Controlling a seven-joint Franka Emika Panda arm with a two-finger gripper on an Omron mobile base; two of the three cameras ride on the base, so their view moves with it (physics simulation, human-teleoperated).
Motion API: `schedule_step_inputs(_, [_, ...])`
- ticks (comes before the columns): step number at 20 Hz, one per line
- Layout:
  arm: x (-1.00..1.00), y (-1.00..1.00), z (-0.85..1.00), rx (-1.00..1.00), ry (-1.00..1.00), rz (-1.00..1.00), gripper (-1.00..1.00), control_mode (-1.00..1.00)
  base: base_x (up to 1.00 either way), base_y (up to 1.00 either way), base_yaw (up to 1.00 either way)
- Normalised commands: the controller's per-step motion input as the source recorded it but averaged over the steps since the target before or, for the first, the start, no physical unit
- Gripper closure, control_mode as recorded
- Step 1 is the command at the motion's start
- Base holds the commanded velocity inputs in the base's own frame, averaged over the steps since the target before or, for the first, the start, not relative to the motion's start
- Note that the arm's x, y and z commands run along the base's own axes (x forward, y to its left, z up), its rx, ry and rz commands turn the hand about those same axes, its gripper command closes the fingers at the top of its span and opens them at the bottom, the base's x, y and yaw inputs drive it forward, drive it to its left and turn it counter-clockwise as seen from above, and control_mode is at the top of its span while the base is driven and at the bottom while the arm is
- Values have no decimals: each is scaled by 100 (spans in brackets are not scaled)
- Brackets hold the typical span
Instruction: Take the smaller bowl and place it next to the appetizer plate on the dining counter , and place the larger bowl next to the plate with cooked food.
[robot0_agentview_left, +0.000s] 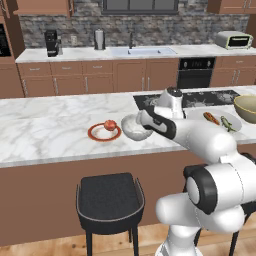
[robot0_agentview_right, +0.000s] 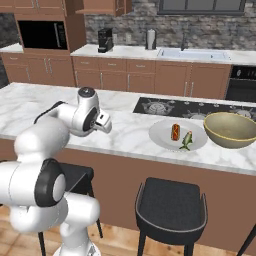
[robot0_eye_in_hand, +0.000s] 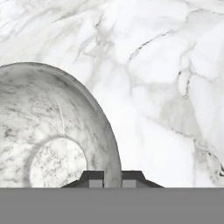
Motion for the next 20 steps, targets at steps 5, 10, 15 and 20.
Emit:
schedule_step_inputs(5, [37,0,-20,0,0,0,100,-100,0,0,0])
schedule_step_inputs(10, [43,0,-20,-1,0,-1,100,-100,0,0,0])
schedule_step_inputs(15, [40,5,-18,-2,0,-1,100,-100,0,0,0])
schedule_step_inputs(20, [0,17,-3,-5,-4,0,-100,-100,0,0,0])
